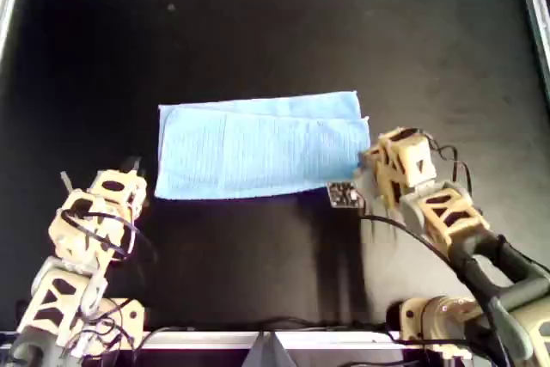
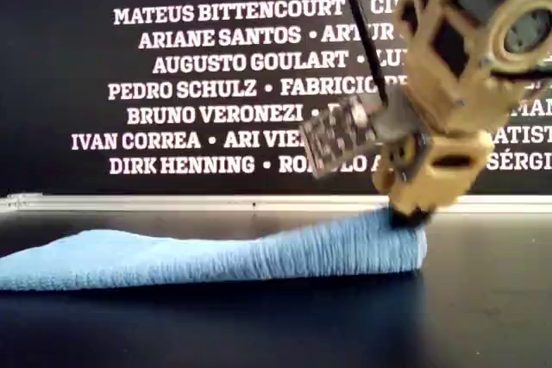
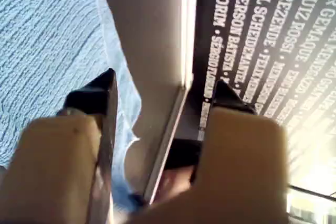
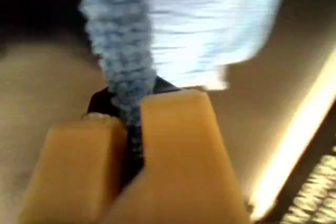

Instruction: Fold a cloth

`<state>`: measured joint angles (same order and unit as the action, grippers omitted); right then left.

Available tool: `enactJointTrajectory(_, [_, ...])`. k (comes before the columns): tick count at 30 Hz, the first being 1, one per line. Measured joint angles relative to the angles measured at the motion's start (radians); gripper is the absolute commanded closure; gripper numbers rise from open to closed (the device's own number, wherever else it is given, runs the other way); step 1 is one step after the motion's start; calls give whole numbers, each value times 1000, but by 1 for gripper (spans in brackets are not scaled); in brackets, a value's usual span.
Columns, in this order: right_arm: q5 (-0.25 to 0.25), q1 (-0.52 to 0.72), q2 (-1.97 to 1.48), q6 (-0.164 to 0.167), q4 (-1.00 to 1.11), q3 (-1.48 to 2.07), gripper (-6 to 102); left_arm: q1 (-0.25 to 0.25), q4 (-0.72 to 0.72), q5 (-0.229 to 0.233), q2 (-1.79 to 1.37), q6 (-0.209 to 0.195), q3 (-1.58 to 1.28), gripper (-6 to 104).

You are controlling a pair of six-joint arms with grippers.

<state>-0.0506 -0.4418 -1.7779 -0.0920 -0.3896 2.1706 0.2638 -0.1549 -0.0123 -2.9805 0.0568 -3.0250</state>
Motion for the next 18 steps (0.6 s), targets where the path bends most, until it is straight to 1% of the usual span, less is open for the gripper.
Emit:
enactJointTrajectory(6, [-2, -132, 51, 0, 0, -207, 94, 0, 0, 0, 0, 0, 0, 33])
enactJointTrajectory(10, [0, -221, 183, 0, 0, -362, 94, 0, 0, 0, 0, 0, 0, 33])
enactJointTrajectory(18, [-2, -328, 488, 0, 0, -675, 94, 0, 0, 0, -86, 0, 0, 33])
